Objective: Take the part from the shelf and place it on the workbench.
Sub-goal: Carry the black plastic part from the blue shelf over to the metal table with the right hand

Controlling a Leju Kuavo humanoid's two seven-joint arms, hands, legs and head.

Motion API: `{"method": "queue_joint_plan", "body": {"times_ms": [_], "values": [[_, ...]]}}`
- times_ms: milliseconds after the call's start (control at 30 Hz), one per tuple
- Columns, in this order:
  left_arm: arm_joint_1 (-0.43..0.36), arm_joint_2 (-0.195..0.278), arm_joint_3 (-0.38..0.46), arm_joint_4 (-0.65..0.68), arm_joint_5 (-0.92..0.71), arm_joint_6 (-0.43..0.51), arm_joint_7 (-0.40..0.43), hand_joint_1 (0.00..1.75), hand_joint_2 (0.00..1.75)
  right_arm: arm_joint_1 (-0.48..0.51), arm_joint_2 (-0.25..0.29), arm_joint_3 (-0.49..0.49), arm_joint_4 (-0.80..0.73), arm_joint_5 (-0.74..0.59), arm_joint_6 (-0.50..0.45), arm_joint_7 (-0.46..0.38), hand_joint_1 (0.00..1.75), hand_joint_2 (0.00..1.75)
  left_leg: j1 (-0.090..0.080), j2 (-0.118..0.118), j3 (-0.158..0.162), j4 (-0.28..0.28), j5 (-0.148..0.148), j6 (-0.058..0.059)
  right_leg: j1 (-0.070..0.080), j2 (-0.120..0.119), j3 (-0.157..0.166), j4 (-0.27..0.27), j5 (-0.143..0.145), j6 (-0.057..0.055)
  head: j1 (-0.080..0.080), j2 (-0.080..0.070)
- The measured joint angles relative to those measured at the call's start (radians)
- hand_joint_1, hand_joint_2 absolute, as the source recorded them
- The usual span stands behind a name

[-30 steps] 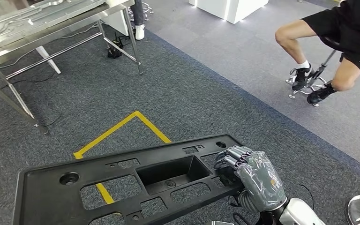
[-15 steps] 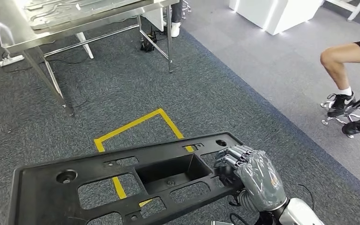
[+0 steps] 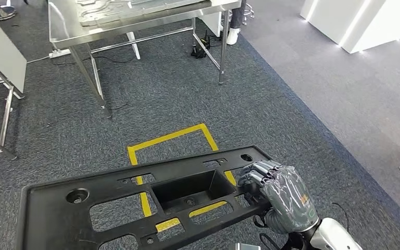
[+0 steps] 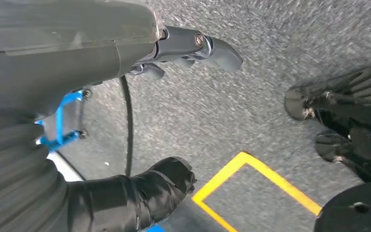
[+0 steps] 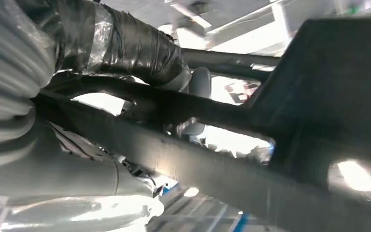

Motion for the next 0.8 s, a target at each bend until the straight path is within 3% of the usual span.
{"method": "queue_joint_plan", "body": {"times_ms": [67,100,133,200,267,300,400,500,567,667,700,733,800], "values": [[-0.002,0.001,0.0,0.0,0.0,0.001,0.0,0.0,1.75,0.001,0.0,0.0,0.0,0.0,0.0,0.0,1.75,1.75,0.002,0.015,-0.067,0.093,-0.04,-0.009,0.001,-0.028,0.011,0.001,-0.013,-0.001,0.0,0.0],[-0.001,0.001,0.0,0.0,0.0,0.002,0.0,0.0,1.75,0.001,0.0,0.0,0.0,0.0,0.0,0.0,1.75,1.75,0.003,0.018,-0.08,0.096,-0.033,-0.012,0.001,-0.042,0.018,0.002,-0.02,0.001,0.0,0.0],[0.001,0.001,0.0,0.0,0.0,0.002,0.0,0.0,1.75,0.001,0.0,0.0,0.0,0.0,0.0,0.0,1.75,1.75,0.004,0.022,-0.072,0.064,-0.004,-0.012,0.0,-0.053,0.026,0.003,-0.027,0.003,0.0,0.0],[0.006,0.001,0.0,0.0,0.0,0.001,0.0,0.0,1.75,0.002,0.0,0.0,0.0,0.0,0.0,0.0,1.75,1.75,0.003,0.05,-0.021,-0.066,0.075,-0.007,0.0,-0.076,0.044,0.006,-0.044,0.011,0.0,0.0],[0.006,0.001,0.0,0.0,0.0,0.001,0.0,0.0,1.75,0.002,0.0,0.0,0.0,0.0,0.0,0.0,1.75,1.75,-0.005,0.083,0.012,-0.151,0.092,0.003,0.005,-0.097,0.054,0.01,-0.061,0.022,0.0,0.0],[0.006,0.001,0.0,0.0,0.0,0.001,0.0,0.0,1.75,0.002,0.0,0.0,0.0,0.0,0.0,0.0,1.75,1.75,-0.007,0.089,0.012,-0.159,0.085,0.009,0.008,-0.107,0.059,0.014,-0.066,0.029,0.001,0.0],[0.007,0.001,0.0,0.0,0.0,0.001,0.0,0.0,1.75,0.002,0.0,0.0,0.0,0.0,0.0,0.0,1.75,1.75,-0.005,0.071,0.011,-0.161,0.091,0.022,0.011,-0.121,0.071,0.025,-0.068,0.04,0.003,0.0],[0.007,0.001,0.0,0.0,0.0,0.0,0.0,0.0,1.75,0.001,0.0,0.0,0.0,0.0,0.0,0.0,1.75,1.75,-0.005,0.067,0.016,-0.161,0.091,0.024,0.011,-0.121,0.073,0.026,-0.068,0.042,0.004,0.0],[0.008,0.001,0.0,0.0,0.0,0.0,0.0,0.0,1.75,0.0,0.0,0.0,0.0,0.0,0.0,0.0,1.75,1.75,-0.002,0.057,0.028,-0.164,0.091,0.03,0.006,-0.099,0.07,0.041,-0.076,0.048,0.005,0.0],[0.003,0.001,0.0,0.0,0.0,0.0,0.0,0.0,1.75,0.002,0.0,-0.002,-0.001,0.0,0.003,0.004,1.75,1.75,0.0,0.014,0.042,-0.167,0.08,0.042,-0.008,-0.022,-0.058,0.245,-0.163,0.062,0.008,0.0],[0.001,0.002,0.0,0.0,-0.001,-0.001,0.001,0.0,1.75,0.001,0.0,-0.003,-0.001,0.0,0.011,0.012,1.75,1.75,0.0,-0.001,0.047,-0.167,0.071,0.044,-0.009,-0.011,-0.1,0.294,-0.175,0.063,0.008,0.0],[0.0,0.002,0.0,0.0,-0.001,-0.002,0.004,0.0,1.75,-0.004,0.0,-0.004,0.0,-0.002,0.023,0.023,1.75,1.75,0.0,-0.009,0.056,-0.167,0.063,0.044,-0.009,-0.011,-0.105,0.275,-0.149,0.062,0.008,0.0],[-0.002,0.003,0.0,0.0,-0.002,-0.008,0.014,0.0,1.75,-0.023,0.001,-0.011,0.004,-0.008,0.054,0.045,1.75,1.75,-0.001,-0.02,0.077,-0.167,0.047,0.04,-0.007,-0.006,-0.074,0.159,-0.057,0.051,0.008,0.0]]}}
